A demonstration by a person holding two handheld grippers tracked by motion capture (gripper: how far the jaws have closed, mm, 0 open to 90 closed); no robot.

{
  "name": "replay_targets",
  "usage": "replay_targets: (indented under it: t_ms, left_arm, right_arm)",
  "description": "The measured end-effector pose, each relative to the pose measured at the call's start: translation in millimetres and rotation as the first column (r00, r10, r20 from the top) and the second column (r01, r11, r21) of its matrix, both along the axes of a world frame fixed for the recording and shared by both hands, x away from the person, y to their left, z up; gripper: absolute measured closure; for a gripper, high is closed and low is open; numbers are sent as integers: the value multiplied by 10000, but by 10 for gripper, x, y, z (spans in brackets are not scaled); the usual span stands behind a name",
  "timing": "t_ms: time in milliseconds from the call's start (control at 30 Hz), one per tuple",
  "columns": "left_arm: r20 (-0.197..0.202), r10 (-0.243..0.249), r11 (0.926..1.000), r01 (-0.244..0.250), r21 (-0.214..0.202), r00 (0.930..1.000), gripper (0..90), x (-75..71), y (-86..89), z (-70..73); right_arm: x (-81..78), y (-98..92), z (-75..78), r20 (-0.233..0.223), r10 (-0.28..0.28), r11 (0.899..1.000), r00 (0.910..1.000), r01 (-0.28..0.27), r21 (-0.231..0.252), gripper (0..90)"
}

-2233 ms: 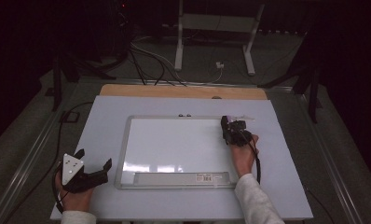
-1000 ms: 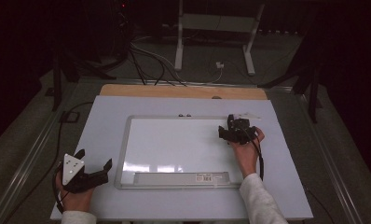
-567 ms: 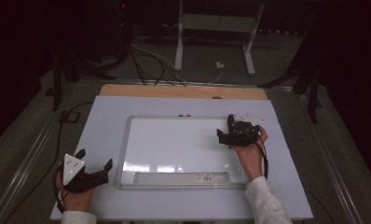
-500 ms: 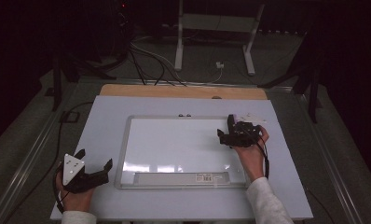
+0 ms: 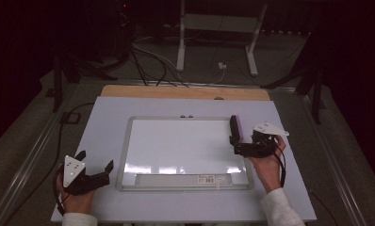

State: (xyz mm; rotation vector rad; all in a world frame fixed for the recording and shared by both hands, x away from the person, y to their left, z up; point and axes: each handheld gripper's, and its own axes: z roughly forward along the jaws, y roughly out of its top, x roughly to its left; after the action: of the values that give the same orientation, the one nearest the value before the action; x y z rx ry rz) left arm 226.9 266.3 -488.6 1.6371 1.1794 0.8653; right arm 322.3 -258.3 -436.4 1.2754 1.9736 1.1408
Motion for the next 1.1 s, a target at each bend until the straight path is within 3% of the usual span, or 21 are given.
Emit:
replay_targets:
  t_ms: [300, 400, 633, 933, 1100]
  left_arm:
    - [114, -7, 9999, 9, -134, 9999, 8, -15, 10, 22]
    - [165, -19, 9998, 22, -207, 9999, 8, -20, 14, 27]
    - [333, -60, 9994, 72, -351, 9994, 8, -40, 28, 53]
    - [516, -191, 9984, 218, -522, 9985, 7, -53, 20, 84]
    - [566, -164, 9982, 196, -561, 9983, 7, -64, 32, 92]
  right_arm:
    - [-234, -165, -159, 533, 185, 9996, 9984, -195, 184, 0]
    - [-326, -228, -229, 816, 260, 9980, 9963, -306, 558, 0]
    - [-505, -342, -331, 1418, 445, 9942, 9889, -577, 903, 0]
    - [-718, -514, -398, 1886, 400, 9926, 9812, -607, 1056, 0]
    - [-816, -574, -443, 1979, 331, 9946, 9797, -518, 900, 0]
